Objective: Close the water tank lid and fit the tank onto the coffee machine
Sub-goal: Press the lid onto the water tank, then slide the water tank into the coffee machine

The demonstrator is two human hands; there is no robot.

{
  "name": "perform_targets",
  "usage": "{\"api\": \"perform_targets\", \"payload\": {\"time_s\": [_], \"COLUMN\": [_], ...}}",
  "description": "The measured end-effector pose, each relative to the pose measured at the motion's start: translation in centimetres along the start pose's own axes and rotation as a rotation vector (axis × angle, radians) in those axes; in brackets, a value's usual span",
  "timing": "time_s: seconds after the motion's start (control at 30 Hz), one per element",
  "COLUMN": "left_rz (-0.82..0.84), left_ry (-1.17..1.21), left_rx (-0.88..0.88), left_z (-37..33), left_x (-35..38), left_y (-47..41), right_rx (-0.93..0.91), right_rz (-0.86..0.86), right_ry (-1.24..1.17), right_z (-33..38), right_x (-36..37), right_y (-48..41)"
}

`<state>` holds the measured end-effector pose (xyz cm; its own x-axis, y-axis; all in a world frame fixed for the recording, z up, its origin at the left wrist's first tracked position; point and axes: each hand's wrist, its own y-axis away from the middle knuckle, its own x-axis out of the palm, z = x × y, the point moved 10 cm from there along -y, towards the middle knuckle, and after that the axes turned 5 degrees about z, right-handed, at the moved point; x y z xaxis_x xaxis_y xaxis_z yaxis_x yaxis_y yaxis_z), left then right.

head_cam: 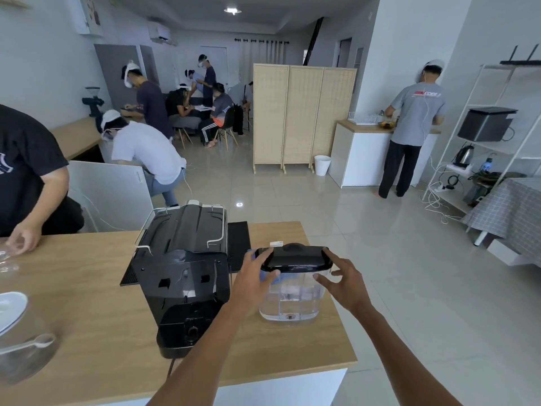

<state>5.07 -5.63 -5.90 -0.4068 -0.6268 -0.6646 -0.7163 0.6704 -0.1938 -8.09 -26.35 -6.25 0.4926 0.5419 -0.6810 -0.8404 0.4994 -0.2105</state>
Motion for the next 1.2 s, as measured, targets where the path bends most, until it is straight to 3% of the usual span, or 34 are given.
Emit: {"api": "perform_targets", "payload": {"time_s": [0.23,0.83,1.2], "left_rz": [0.110,0.122,0.108], "left_ry": [0.093,0.171,0.193], "left_rx": [0.068,0.103,0.139], "left_z": [1.3,1.6,-1.4], "left_x": [2.0,2.6,0.0], "left_y": [0.3,0.0,1.0], "right_rx": [-0.098,-0.108,-0.149], "right_rz": [0.170,0.160,0.117], "right_ry": [0.009,-0.055,-0.045], "right_z": [-0.2,0.0,3.4], "right_x": [1.9,2.6,-0.9], "right_y": [-0.6,-1.2,1.1]}}
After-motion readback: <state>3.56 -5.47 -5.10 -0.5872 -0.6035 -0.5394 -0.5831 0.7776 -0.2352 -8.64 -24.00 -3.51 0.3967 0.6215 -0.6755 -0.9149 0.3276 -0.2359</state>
